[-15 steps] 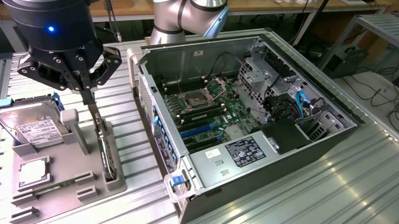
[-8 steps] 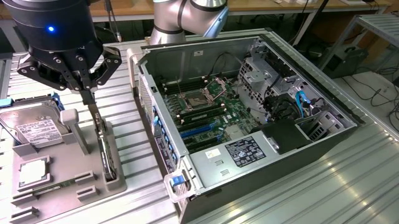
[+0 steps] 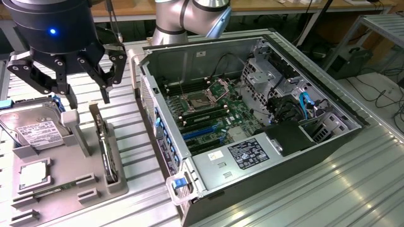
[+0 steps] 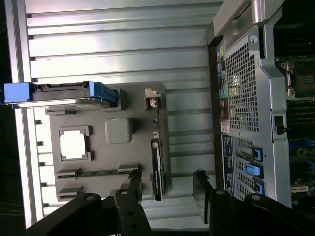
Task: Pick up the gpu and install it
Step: 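Pick up the gpu and move the gpu toward the slot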
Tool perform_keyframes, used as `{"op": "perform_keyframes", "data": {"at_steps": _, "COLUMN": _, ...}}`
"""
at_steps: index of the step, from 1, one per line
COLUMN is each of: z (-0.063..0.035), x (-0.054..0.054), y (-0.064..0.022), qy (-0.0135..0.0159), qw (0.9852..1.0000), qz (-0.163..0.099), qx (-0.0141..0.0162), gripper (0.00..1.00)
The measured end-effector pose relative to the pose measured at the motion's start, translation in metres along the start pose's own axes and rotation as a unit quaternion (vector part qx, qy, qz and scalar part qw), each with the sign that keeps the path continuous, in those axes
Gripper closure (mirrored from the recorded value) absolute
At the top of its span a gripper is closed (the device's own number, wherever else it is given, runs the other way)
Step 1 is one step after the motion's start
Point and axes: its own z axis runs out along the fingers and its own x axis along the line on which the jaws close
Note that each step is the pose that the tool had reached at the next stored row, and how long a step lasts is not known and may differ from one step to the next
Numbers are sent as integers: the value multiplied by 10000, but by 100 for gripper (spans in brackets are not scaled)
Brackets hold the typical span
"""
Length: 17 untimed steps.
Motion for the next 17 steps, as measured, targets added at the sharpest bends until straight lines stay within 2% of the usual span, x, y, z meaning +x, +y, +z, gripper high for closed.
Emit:
{"op": "perform_keyframes", "data": {"at_steps": 4, "z": 50, "x": -8, "y": -135, "qy": 3, "qw": 10000, "qz": -59, "qx": 1, "gripper": 45}}
{"op": "perform_keyframes", "data": {"at_steps": 7, "z": 117, "x": -6, "y": -144, "qy": 5, "qw": 9999, "qz": -105, "qx": 0, "gripper": 45}}
{"op": "perform_keyframes", "data": {"at_steps": 9, "z": 190, "x": -4, "y": -147, "qy": 17, "qw": 9993, "qz": -370, "qx": -7, "gripper": 45}}
{"op": "perform_keyframes", "data": {"at_steps": 11, "z": 224, "x": -3, "y": -149, "qy": 22, "qw": 9988, "qz": -481, "qx": -9, "gripper": 45}}
{"op": "perform_keyframes", "data": {"at_steps": 13, "z": 296, "x": -2, "y": -156, "qy": 23, "qw": 9987, "qz": -513, "qx": -11, "gripper": 44}}
{"op": "perform_keyframes", "data": {"at_steps": 14, "z": 319, "x": 1, "y": -153, "qy": 23, "qw": 9987, "qz": -512, "qx": -10, "gripper": 38}}
{"op": "perform_keyframes", "data": {"at_steps": 17, "z": 400, "x": 9, "y": -116, "qy": 21, "qw": 9987, "qz": -504, "qx": -11, "gripper": 38}}
